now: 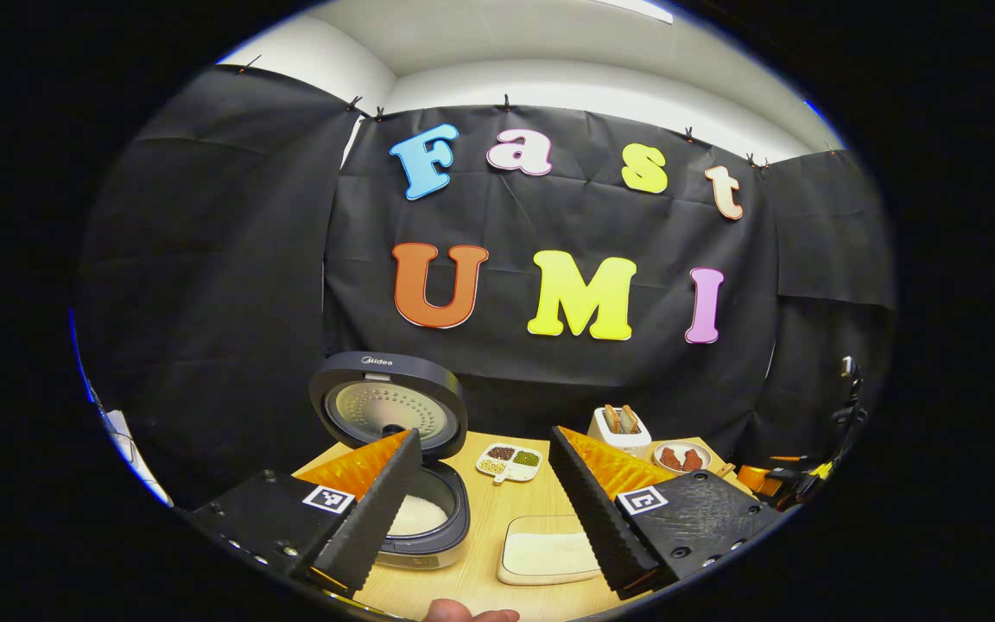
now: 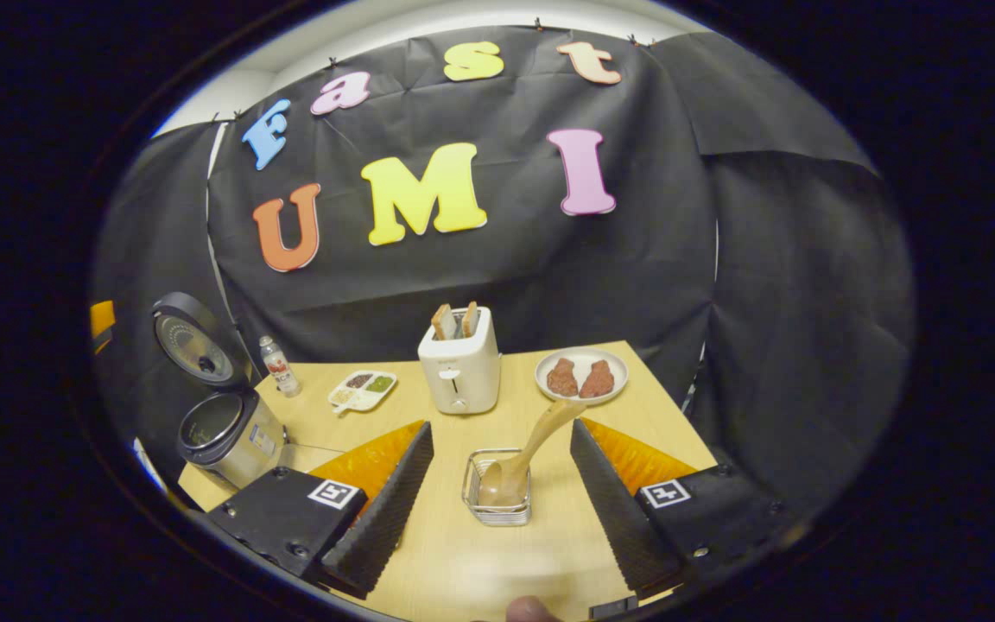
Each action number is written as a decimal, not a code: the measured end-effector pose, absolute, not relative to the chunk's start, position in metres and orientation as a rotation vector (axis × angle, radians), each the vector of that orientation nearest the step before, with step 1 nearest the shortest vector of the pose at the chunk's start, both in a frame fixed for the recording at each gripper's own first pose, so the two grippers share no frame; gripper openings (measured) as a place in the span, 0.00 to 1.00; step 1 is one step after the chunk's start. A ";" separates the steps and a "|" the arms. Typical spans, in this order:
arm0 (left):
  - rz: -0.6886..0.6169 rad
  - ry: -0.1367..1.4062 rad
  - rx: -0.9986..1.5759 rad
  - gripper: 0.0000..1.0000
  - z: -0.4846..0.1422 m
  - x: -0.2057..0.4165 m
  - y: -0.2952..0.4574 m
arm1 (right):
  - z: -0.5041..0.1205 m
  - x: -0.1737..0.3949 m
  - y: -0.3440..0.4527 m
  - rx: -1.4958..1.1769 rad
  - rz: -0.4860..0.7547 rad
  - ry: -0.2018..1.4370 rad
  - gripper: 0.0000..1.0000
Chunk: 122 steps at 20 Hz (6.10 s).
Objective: Close the left gripper, press the button to open the rice cooker; take a wooden spoon from the chopstick holder with the right hand, scoop a spoonful of rice and pour it into the rice cooker, then put the wooden spoon back into the chopstick holder.
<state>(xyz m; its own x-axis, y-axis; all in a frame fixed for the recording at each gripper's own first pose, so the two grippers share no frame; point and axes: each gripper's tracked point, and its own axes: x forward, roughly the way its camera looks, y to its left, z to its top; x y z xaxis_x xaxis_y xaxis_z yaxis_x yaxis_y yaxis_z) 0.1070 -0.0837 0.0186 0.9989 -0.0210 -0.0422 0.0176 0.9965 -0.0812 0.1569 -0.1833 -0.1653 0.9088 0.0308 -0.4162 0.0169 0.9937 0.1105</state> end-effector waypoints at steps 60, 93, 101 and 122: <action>0.055 0.260 -0.127 0.95 -0.040 0.048 0.092 | -0.281 0.197 0.087 -0.191 0.085 0.467 0.15; 0.050 0.165 -0.106 0.95 -0.014 0.055 0.020 | -0.101 0.187 0.074 0.991 0.337 0.548 0.14; 0.168 0.136 -0.142 0.95 -0.008 0.023 0.063 | -0.075 0.209 0.231 0.840 0.588 0.596 0.14; 0.364 0.135 -0.207 0.95 -0.026 -0.015 0.127 | -0.106 0.217 0.322 0.062 0.653 0.420 0.14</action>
